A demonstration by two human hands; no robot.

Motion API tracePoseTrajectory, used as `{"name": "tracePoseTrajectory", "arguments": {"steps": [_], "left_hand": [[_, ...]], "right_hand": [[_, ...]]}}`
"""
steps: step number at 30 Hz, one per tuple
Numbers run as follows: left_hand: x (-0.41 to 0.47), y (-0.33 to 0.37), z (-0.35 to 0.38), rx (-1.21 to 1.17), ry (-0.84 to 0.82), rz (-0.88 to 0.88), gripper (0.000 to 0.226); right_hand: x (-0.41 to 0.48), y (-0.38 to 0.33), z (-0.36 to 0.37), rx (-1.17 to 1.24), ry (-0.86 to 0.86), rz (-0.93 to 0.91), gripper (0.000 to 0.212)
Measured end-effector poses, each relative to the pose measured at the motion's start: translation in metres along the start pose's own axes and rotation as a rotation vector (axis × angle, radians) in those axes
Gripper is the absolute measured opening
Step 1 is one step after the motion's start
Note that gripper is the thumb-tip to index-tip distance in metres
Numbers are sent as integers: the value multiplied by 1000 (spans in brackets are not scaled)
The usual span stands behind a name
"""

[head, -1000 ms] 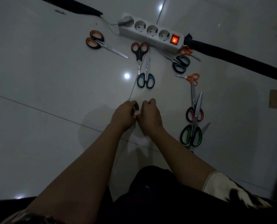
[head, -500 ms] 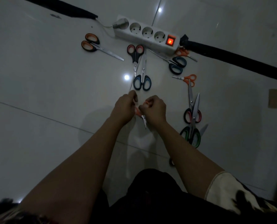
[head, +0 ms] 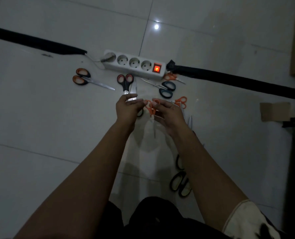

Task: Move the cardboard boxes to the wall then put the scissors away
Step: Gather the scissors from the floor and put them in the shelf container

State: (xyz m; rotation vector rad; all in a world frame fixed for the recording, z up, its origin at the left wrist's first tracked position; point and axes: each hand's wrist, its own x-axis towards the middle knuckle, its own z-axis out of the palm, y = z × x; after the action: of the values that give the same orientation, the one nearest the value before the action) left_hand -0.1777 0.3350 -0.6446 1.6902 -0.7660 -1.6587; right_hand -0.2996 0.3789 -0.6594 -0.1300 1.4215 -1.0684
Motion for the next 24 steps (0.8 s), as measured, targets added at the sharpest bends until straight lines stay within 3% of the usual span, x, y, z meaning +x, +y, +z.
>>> {"name": "tracePoseTrajectory", "arguments": {"steps": [3, 7, 11, 15, 17, 19, 24], "left_hand": [[-1, 8, 23, -37, -65, -130, 30], [1, 13, 53, -20, -356, -268, 33], [14, 10, 67, 37, -317, -225, 27], [31, 2, 66, 45, -298, -216, 26], [34, 0, 63, 29, -299, -224, 26], [34, -5, 59, 18, -305, -235, 27], [36, -12, 55, -35, -326, -262, 28]], "right_hand": [[5, -22, -8, 121, 86, -18, 10], [15, -40, -10, 83, 163, -64, 10], [36, -48, -17, 10, 302, -188, 7], [62, -42, -51, -500, 485, -365, 24], [71, -34, -65, -872, 421, -357, 38], [76, -27, -74, -1149, 340, -402, 37], [77, -33, -82, -1268, 272, -429, 35]]}}
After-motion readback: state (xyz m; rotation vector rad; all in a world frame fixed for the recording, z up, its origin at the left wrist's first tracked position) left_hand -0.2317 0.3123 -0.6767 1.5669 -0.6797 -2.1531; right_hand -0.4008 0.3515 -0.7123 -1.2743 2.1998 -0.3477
